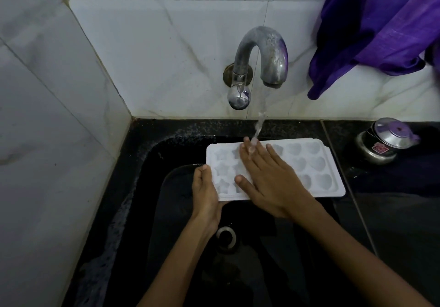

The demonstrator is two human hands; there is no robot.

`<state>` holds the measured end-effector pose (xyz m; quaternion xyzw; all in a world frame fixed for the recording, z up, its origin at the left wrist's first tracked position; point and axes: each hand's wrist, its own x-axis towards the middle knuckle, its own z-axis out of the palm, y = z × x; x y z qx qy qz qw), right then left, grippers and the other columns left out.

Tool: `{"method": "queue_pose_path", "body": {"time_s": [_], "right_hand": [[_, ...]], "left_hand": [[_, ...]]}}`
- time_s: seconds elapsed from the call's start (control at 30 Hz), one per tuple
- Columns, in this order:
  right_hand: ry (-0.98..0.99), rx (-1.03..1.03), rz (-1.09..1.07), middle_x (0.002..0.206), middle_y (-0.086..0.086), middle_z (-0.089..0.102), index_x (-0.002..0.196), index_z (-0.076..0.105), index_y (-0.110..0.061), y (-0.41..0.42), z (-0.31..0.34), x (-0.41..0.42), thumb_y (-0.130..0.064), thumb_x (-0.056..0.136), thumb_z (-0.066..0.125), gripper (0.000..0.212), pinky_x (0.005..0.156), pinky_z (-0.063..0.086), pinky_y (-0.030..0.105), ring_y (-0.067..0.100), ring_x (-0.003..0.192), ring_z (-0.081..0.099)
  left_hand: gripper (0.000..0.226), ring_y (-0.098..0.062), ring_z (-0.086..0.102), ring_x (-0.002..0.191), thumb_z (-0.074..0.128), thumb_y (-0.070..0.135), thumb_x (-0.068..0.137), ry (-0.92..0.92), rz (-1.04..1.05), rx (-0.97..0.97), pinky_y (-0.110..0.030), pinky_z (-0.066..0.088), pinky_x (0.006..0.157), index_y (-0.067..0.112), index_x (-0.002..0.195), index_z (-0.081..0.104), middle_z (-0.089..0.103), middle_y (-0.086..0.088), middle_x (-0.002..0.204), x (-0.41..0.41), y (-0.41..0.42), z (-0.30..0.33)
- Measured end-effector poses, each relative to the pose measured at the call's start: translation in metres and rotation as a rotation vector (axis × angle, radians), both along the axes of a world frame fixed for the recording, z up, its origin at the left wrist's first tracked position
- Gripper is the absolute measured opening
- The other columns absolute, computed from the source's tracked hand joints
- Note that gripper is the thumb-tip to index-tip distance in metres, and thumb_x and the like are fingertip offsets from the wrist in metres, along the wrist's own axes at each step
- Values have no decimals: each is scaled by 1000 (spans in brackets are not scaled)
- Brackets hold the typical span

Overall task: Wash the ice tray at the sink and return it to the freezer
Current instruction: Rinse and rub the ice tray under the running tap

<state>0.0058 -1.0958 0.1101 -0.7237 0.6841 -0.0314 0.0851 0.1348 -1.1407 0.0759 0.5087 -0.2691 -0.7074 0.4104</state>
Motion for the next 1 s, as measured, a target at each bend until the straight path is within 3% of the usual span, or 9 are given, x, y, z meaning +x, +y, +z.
{"method": "queue_pose_path", "body": {"time_s": [0.17, 0.33, 0.4, 0.63, 0.77, 0.87, 1.0], "right_hand": [[-15, -91, 87, 158, 8, 4, 149, 10, -8, -8, -1, 27, -56, 90, -7, 79, 114, -16, 29, 14, 143, -12], [0, -78, 179, 154, 7, 26, 147, 28, -10, 9, -10, 20, -44, 97, -3, 67, 115, 7, 35, 19, 145, 17], [42, -81, 212, 152, 4, 32, 145, 33, -13, 18, -10, 12, -41, 100, 5, 60, 113, 14, 36, 18, 142, 25], [70, -139, 183, 151, 2, 34, 144, 35, -14, 31, -13, 4, -40, 101, 9, 56, 113, 18, 33, 18, 141, 29], [70, -167, 48, 152, 5, 31, 146, 30, -12, 36, -12, -6, -41, 101, 8, 58, 114, 15, 34, 18, 142, 27], [95, -187, -76, 151, 6, 32, 144, 31, -8, 42, -14, -19, -42, 100, 10, 59, 113, 15, 34, 21, 140, 31], [109, -194, -166, 152, 5, 29, 145, 29, -9, 45, -20, -22, -45, 99, 10, 61, 114, 12, 35, 20, 141, 25]], "left_hand": [[22, -16, 66, 84, 39, 32, 100, 71, -79, -29, -28, 56, 65, 18, 93, 53, 70, -2, 93, -12, 5, -3], [26, -20, 67, 97, 38, 32, 101, 105, -72, -15, -32, 55, 82, 12, 109, 52, 68, -10, 109, -9, 0, 0], [24, -24, 67, 93, 37, 30, 101, 94, -43, -15, -35, 54, 80, 12, 103, 53, 68, -13, 107, -8, -4, 1], [20, -21, 65, 82, 39, 28, 101, 61, -19, -7, -32, 57, 66, 14, 97, 52, 68, -11, 98, -10, -2, 0], [21, -19, 68, 75, 39, 30, 101, 6, 24, -35, -37, 59, 64, 13, 99, 52, 68, -9, 94, 8, -5, 2], [22, -14, 70, 70, 38, 32, 101, -95, 50, -83, -32, 57, 56, 15, 104, 52, 68, -5, 95, 31, -10, 0], [29, -22, 69, 84, 37, 32, 101, -134, 74, -99, -36, 57, 64, 10, 116, 50, 68, -8, 103, 53, -13, 1]]}}
